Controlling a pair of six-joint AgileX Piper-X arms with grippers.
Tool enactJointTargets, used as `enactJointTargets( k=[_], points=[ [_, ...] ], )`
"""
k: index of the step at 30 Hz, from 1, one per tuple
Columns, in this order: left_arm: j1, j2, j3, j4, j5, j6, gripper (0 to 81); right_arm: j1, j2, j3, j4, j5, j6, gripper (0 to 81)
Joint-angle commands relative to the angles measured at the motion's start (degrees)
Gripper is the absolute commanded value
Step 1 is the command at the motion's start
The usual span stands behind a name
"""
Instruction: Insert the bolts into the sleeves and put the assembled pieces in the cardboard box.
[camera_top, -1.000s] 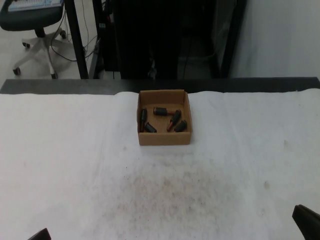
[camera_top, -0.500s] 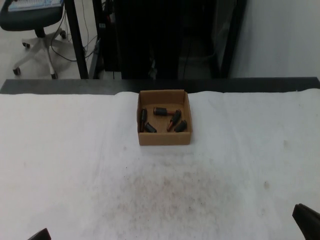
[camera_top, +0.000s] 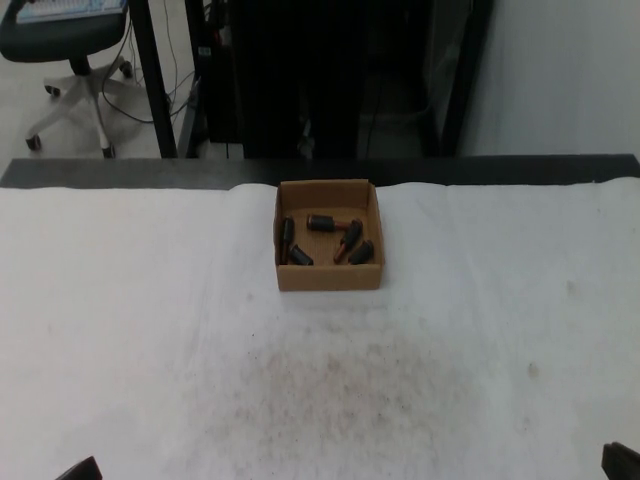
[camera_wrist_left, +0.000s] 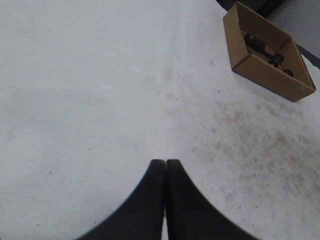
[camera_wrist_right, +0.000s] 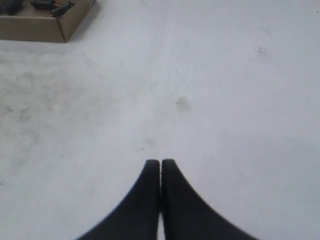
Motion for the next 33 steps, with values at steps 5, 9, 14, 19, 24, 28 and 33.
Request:
enactJointTargets(
  k=[5,9,14,19,24,28,33],
  points=[
    [-0.13,0.0,-0.54,-0.72,-0.07,-0.37,0.3,-0.34,-0.1,-0.52,0.32,1.45,-0.43,0.8],
    [-0.13,0.0,-0.54,-0.72,-0.07,-0.37,0.3,-0.34,-0.1,-0.52,0.32,1.45,-0.43,0.8],
    [-0.13,0.0,-0.54,-0.72,-0.07,-0.37,0.3,-0.34,-0.1,-0.52,0.32,1.45,-0.43,0.8],
    [-0.13,0.0,-0.54,-0.72,-0.07,-0.37,0.3,-0.34,-0.1,-0.52,0.32,1.45,-0.43,0.8],
    [-0.13,0.0,-0.54,-0.71,-0.07,4.16,0.3,-0.34,-0.1,-0.52,0.32,1.45,-0.43,0.8],
    [-0.13,0.0,-0.54,-0.61,0.03,11.95,0.3,-0.34,-0.1,-0.52,0.32,1.45,-0.43,0.8],
    [-0.13,0.0,-0.54,-0.61,0.03,17.04,0.3,-0.34,-0.1,-0.52,0.32,1.45,-0.43,0.8]
  ],
)
